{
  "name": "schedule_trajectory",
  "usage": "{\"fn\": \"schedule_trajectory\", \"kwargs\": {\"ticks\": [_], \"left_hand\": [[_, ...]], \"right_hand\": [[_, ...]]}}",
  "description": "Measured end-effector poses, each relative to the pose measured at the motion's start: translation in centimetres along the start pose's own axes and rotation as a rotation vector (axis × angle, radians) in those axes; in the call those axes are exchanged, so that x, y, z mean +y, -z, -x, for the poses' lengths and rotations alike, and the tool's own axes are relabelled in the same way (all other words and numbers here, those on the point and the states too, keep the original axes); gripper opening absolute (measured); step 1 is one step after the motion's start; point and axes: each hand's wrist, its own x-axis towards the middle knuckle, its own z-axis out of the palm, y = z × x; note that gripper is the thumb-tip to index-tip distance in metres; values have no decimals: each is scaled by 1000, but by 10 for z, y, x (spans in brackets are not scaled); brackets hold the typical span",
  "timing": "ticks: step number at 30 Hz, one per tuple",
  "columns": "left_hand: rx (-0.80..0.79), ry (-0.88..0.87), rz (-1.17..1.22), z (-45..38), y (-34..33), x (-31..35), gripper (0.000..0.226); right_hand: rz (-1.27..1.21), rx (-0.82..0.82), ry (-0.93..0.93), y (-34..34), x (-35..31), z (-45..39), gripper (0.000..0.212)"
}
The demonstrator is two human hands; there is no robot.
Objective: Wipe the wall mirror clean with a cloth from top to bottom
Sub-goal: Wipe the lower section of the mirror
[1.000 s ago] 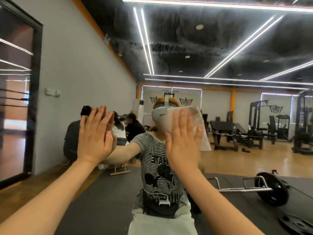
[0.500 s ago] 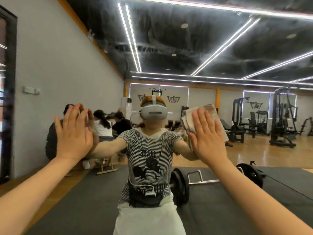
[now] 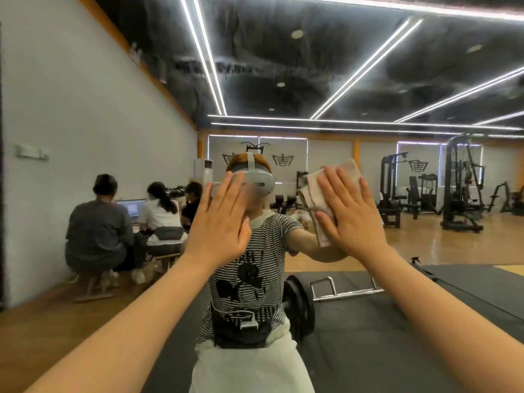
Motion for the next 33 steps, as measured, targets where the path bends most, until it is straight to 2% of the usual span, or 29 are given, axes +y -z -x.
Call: {"fn": "schedule_trajectory", "kwargs": {"ticks": [6, 7, 10, 15, 17, 24, 30, 31, 33], "left_hand": [[19, -5, 39, 0, 1, 1, 69], [25, -4, 40, 0, 1, 1, 68], [50, -11, 42, -1, 2, 0, 66], [44, -6, 48, -1, 2, -1, 67], [37, 1, 48, -1, 2, -1, 68], [23, 20, 5, -1, 2, 1, 69], [28, 22, -16, 0, 1, 3, 71], [25, 21, -19, 0, 1, 3, 71], [23, 16, -19, 1, 0, 3, 71]], "right_hand": [[-142, 158, -480, -22, -83, -5, 62], [-146, 159, -467, -24, -98, -7, 63], [-95, 108, -245, -32, -124, -4, 62], [9, 53, 49, -27, -85, 4, 60], [5, 40, 49, -23, -65, 7, 59], [-50, 13, -388, -12, 1, 26, 58], [-225, 166, -830, -17, -53, -1, 69], [-222, 171, -838, -19, -62, -5, 68], [-199, 166, -704, -21, -79, -7, 64]]}}
